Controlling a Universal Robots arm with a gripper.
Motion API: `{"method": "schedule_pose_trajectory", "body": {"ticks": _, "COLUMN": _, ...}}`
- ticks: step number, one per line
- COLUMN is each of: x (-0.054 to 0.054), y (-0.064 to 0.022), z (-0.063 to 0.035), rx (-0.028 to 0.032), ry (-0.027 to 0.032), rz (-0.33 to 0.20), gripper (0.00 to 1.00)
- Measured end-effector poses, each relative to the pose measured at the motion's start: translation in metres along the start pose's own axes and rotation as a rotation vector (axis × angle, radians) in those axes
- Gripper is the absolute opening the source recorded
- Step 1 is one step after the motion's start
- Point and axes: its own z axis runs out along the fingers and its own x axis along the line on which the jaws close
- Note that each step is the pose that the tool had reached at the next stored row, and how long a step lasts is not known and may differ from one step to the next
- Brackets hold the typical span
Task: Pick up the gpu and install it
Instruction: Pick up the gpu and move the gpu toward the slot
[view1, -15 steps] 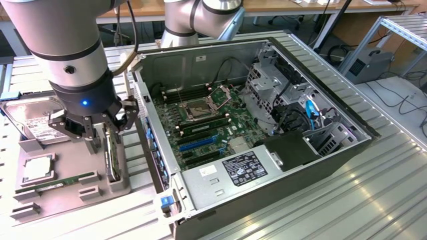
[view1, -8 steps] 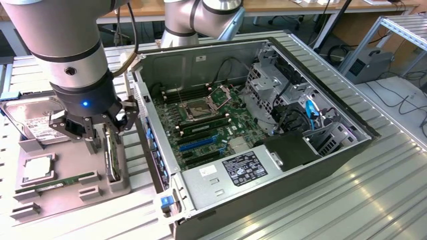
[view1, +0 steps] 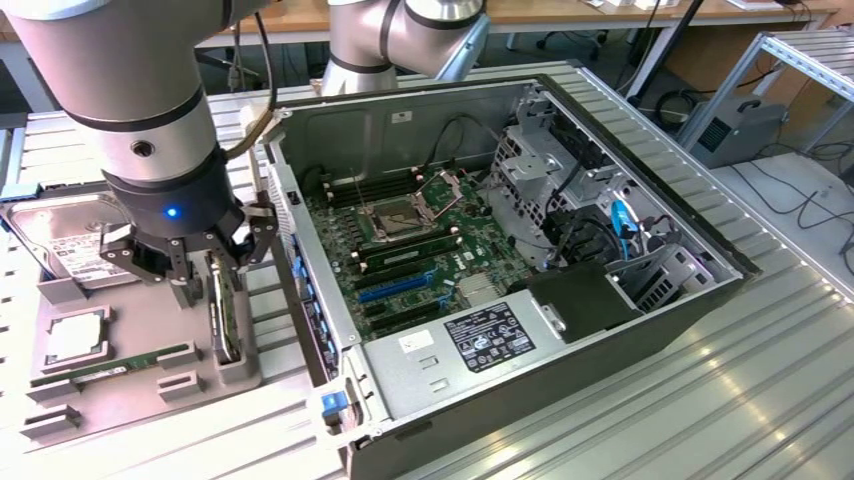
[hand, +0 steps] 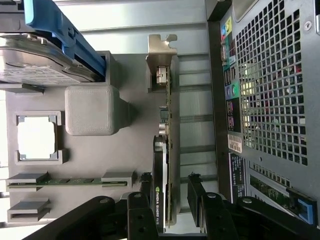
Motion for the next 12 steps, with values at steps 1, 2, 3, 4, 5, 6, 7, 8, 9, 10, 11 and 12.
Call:
{"method": "schedule_pose_trajectory", "body": {"ticks": 1, "x": 0.0003, "y": 0.0001, "z": 0.0007, "rx": 0.0, "ry": -0.0001, "rz": 0.0, "gripper": 0.42}}
{"method": "schedule_pose_trajectory", "body": {"ticks": 2, "x": 0.0006, "y": 0.0002, "z": 0.0013, "rx": 0.0001, "ry": -0.0002, "rz": 0.0, "gripper": 0.42}}
{"method": "schedule_pose_trajectory", "body": {"ticks": 3, "x": 0.001, "y": 0.0004, "z": 0.0022, "rx": 0.0001, "ry": -0.0002, "rz": 0.0, "gripper": 0.42}}
{"method": "schedule_pose_trajectory", "body": {"ticks": 4, "x": 0.0011, "y": 0.0006, "z": 0.0027, "rx": 0.0003, "ry": 0.0, "rz": 0.0, "gripper": 0.42}}
{"method": "schedule_pose_trajectory", "body": {"ticks": 5, "x": 0.0012, "y": 0.0011, "z": 0.0033, "rx": 0.0003, "ry": -0.0001, "rz": 0.0, "gripper": 0.42}}
{"method": "schedule_pose_trajectory", "body": {"ticks": 6, "x": 0.0014, "y": 0.0017, "z": 0.0039, "rx": 0.0003, "ry": -0.0002, "rz": 0.0, "gripper": 0.42}}
{"method": "schedule_pose_trajectory", "body": {"ticks": 7, "x": 0.0016, "y": 0.0026, "z": 0.0044, "rx": 0.0004, "ry": -0.0001, "rz": 0.0, "gripper": 0.42}}
{"method": "schedule_pose_trajectory", "body": {"ticks": 8, "x": 0.0018, "y": 0.0037, "z": 0.005, "rx": 0.0005, "ry": -0.0001, "rz": 0.0, "gripper": 0.42}}
{"method": "schedule_pose_trajectory", "body": {"ticks": 9, "x": 0.002, "y": 0.0046, "z": 0.0056, "rx": 0.0004, "ry": -0.0002, "rz": 0.0, "gripper": 0.42}}
{"method": "schedule_pose_trajectory", "body": {"ticks": 10, "x": 0.0024, "y": 0.0056, "z": 0.006, "rx": 0.0005, "ry": -0.0001, "rz": 0.0, "gripper": 0.42}}
{"method": "schedule_pose_trajectory", "body": {"ticks": 11, "x": 0.0029, "y": 0.0064, "z": 0.0067, "rx": 0.0004, "ry": -0.0003, "rz": 0.0, "gripper": 0.42}}
{"method": "schedule_pose_trajectory", "body": {"ticks": 12, "x": 0.0035, "y": 0.007, "z": 0.0073, "rx": 0.0006, "ry": -0.0002, "rz": 0.0, "gripper": 0.42}}
